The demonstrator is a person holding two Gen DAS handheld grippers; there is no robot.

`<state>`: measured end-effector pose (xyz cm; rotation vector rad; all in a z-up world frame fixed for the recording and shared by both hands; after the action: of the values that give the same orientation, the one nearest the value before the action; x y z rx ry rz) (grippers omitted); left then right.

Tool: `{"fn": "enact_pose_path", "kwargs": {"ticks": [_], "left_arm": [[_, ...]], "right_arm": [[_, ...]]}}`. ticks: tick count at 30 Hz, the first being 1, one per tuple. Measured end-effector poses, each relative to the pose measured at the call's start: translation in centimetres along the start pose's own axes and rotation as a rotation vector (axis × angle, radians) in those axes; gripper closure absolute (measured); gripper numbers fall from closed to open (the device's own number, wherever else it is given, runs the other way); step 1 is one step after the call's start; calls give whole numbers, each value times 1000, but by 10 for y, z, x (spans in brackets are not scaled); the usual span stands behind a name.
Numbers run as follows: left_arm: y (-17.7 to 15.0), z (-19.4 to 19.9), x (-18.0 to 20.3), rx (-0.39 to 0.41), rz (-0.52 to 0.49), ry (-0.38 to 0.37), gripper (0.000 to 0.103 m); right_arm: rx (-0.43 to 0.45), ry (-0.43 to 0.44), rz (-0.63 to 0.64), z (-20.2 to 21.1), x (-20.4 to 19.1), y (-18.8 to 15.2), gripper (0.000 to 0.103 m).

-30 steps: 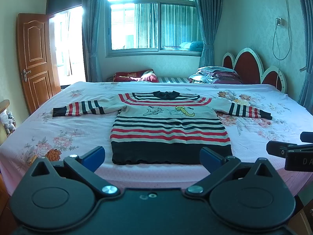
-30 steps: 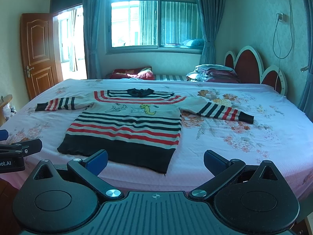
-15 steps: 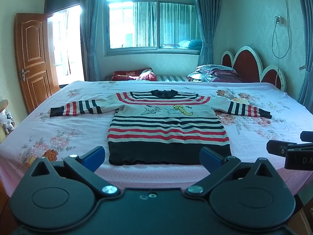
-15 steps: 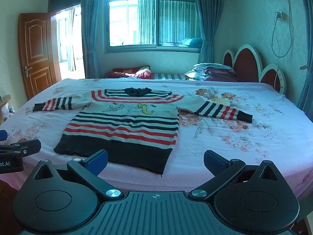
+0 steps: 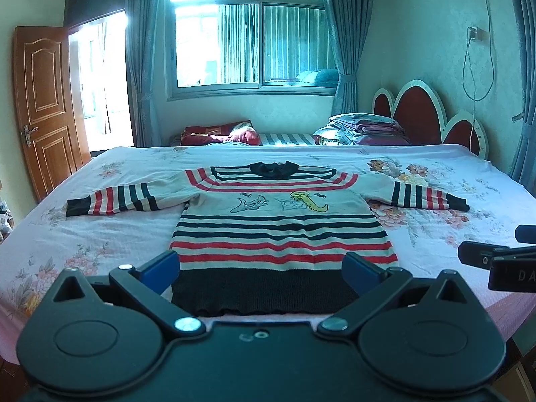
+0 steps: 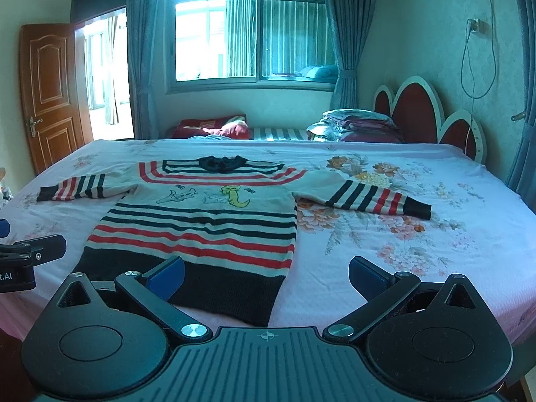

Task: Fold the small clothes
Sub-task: 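Move the right tool to the black sleeve cuff and close on it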

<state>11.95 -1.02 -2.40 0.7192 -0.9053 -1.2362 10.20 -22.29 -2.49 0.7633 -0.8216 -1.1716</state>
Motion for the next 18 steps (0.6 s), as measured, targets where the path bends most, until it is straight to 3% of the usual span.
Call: {"fn": "enact_pose_path", "kwargs": {"ticks": [18], "left_arm": [[62,-114,-20,-20,-31,-55,0]], "right_arm": [[-4,-111,-56,-98,16,58,0]]}}
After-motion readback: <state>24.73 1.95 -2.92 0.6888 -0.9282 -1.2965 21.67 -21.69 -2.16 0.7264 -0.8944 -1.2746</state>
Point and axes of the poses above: each gripper's, at about its wrist camera, not at the fingertips, and z roughly against the way its jaws point, x to its right, y to its top, the point moved 6 cm from there along -z, roughly the way its jaws point, and after that the axes turned 14 degrees about z, right-handed, at the moved point
